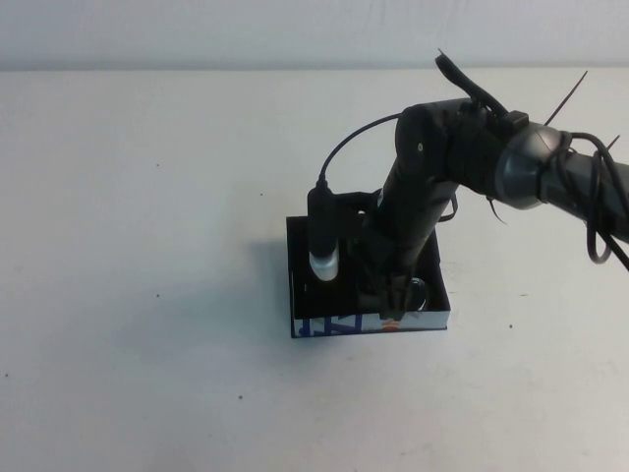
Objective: Take glasses out of glasses case
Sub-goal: Pick up the glasses from the glasses case
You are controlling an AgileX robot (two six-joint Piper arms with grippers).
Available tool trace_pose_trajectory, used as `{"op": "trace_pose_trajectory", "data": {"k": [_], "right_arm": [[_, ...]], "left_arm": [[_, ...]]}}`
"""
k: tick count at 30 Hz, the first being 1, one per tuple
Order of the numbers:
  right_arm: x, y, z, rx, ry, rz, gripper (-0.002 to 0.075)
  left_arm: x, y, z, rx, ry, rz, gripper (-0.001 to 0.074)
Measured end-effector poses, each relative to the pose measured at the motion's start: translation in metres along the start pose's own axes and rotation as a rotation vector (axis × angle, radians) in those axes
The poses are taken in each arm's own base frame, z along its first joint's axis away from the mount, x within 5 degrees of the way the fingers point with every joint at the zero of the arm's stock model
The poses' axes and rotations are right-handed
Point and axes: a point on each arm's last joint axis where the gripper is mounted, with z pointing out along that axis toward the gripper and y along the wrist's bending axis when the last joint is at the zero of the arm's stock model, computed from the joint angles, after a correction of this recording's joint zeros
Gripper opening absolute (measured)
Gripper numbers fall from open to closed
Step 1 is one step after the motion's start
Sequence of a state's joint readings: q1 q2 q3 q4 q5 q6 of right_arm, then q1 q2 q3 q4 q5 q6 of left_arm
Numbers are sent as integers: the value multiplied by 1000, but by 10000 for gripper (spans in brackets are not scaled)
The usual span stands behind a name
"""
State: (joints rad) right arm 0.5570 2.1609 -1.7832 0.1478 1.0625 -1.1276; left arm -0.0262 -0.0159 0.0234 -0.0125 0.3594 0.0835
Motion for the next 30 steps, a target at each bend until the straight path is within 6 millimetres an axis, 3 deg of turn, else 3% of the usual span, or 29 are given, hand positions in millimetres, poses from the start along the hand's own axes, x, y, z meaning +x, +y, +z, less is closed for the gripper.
{"op": "trace_pose_trajectory", "data": {"k": [13, 16, 20, 23, 26, 30], "right_arm": [[-1, -4, 2, 39, -18, 1, 323], [-1, -4, 5, 36, -16, 2, 260], [-1, -3, 6, 23, -15, 5, 118], [-2, -2, -1, 27, -22, 29, 48], [-3, -3, -9, 43, -25, 55, 45], [-10, -4, -49, 100, -22, 119, 45]], "left_arm": [[0, 0, 0, 0, 0, 0, -5], [0, 0, 0, 0, 0, 0, -5], [0, 0, 0, 0, 0, 0, -5], [0, 0, 0, 0, 0, 0, -5], [0, 0, 0, 0, 0, 0, -5], [0, 0, 0, 0, 0, 0, -5]]}}
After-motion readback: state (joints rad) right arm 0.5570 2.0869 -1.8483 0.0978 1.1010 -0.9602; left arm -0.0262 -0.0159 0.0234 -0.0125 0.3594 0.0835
